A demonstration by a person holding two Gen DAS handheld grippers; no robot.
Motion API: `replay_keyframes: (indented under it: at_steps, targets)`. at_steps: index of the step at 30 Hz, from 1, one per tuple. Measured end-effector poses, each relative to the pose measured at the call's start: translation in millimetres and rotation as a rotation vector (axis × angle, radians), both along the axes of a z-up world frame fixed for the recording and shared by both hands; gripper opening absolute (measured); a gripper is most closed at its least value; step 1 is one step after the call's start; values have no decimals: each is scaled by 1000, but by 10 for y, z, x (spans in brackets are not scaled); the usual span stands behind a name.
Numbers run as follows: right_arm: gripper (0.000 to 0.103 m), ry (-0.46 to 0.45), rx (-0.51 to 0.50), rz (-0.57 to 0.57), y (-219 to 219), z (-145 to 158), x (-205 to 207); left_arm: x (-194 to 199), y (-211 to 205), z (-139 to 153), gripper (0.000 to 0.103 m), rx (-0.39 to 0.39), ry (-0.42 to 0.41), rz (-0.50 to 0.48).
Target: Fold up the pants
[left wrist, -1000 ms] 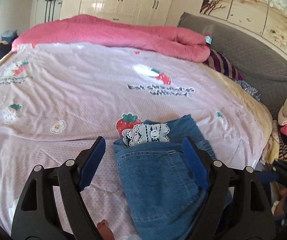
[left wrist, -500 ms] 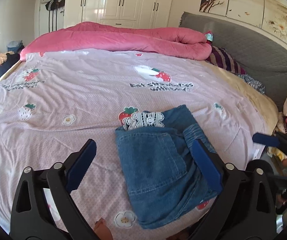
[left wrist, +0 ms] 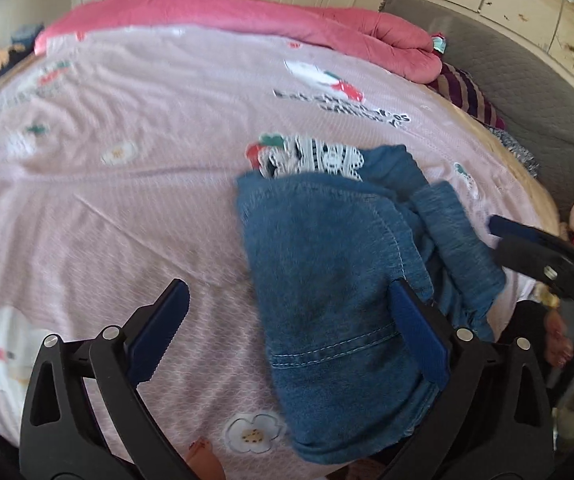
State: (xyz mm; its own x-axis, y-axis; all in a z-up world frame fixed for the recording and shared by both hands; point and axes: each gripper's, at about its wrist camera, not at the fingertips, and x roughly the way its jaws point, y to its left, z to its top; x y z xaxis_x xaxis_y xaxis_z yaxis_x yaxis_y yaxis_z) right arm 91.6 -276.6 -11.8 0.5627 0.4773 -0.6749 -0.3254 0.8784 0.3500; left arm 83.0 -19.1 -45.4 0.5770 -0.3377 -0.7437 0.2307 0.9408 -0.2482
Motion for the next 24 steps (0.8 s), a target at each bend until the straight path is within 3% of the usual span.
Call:
replay_keyframes:
  at_steps: [5, 8, 11, 13, 15, 18, 21, 24]
  targets:
    - [95, 115, 119, -32, -126, -253, 253, 46, 16, -105, 93, -72, 44, -12]
    - [93, 173, 198, -43, -204, -377, 313, 56, -12, -126, 82, -106, 59, -31]
    - [73, 178, 210, -11, -192, -389, 329, 69, -71, -134, 63, -138, 79, -65]
    - [66, 190, 235, -1, -201, -415, 341, 78, -117, -153, 56, -144, 91, -82]
    - [51, 205, 276, 15, -212, -455, 353, 93, -129, -163, 44, -160, 101, -89]
    - [39, 199, 291, 16, -216, -448, 347, 91, -119, -137, 33, -177, 81, -77]
    - [31, 133, 247, 27, -151, -339, 286, 43, -116, -60, 25, -163, 34, -80]
    - [26, 46, 186, 50, -38, -161, 229, 13, -108, 73, 23, -155, -29, -79]
